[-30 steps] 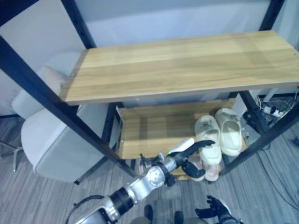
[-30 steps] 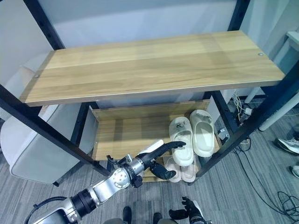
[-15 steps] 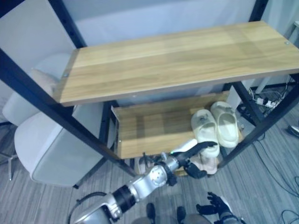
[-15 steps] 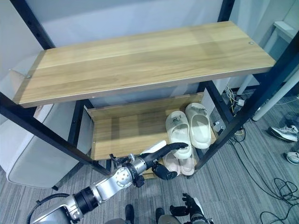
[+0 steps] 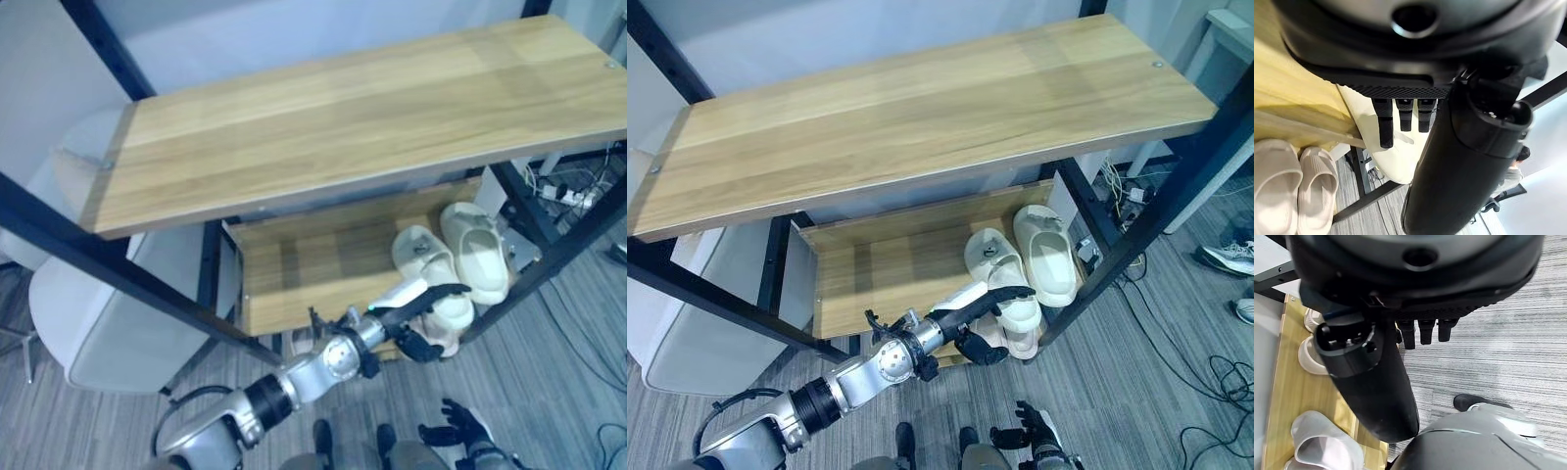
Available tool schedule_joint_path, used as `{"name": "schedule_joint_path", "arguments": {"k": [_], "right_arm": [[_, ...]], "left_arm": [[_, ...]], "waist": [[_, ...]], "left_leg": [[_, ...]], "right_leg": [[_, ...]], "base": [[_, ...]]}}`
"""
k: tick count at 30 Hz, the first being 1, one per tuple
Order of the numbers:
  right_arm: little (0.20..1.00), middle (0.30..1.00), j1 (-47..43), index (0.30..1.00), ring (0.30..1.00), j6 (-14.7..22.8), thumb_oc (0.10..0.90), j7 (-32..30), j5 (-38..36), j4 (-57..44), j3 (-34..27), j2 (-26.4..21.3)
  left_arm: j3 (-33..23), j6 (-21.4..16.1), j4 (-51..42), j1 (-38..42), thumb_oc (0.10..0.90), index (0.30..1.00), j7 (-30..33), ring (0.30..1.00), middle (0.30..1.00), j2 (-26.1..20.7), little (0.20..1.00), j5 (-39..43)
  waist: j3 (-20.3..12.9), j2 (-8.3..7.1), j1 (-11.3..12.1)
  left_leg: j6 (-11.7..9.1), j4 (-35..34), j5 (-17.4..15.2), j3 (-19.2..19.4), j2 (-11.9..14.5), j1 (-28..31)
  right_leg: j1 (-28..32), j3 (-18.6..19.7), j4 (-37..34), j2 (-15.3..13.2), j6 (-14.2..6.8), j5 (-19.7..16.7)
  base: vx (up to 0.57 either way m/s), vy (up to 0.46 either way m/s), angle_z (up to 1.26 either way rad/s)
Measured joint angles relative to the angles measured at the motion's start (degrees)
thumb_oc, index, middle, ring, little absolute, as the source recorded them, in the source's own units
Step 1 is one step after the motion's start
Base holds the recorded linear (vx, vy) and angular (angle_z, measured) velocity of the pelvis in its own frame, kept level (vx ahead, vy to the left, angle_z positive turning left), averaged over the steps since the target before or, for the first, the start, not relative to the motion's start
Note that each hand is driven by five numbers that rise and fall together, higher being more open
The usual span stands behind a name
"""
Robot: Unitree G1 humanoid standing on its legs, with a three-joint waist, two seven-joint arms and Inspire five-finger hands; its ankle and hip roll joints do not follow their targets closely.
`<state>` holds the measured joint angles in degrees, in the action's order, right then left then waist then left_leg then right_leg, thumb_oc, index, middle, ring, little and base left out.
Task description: Arrange the slippers neatly on the shoe rack.
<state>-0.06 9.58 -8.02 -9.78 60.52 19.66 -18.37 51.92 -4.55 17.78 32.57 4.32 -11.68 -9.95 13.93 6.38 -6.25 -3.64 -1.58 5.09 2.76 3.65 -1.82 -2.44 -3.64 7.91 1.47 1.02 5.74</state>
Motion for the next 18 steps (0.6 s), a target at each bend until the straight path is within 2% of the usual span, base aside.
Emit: {"name": "schedule_joint_path", "arguments": {"k": [7,18], "right_arm": [[0.900,0.900,0.0,0.900,0.900,0.0,0.800,-0.3,0.0,0.0,0.0,-0.1],[0.900,0.900,-0.6,0.900,0.900,0.0,0.800,-0.7,0.0,0.0,0.6,0.0]], "left_arm": [[0.0,-0.6,0.0,3.3,0.800,0.900,1.8,0.900,0.900,0.0,0.900,-4.0],[0.0,-0.7,0.0,5.4,0.800,0.900,2.6,0.900,0.900,-0.2,0.900,-6.1]], "waist": [[-0.1,-0.06,-0.4],[-0.2,-0.13,-1.6]], "left_leg": [[0.2,-0.7,0.2,0.0,0.0,0.3],[0.7,-2.8,0.5,0.1,-0.1,0.1]], "right_leg": [[0.9,0.0,-0.9,0.1,0.1,-0.7],[0.6,0.1,-3.6,0.1,-0.4,-2.2]], "base": [[0.05,0.010,-0.01],[0.02,0.021,-0.02]]}}
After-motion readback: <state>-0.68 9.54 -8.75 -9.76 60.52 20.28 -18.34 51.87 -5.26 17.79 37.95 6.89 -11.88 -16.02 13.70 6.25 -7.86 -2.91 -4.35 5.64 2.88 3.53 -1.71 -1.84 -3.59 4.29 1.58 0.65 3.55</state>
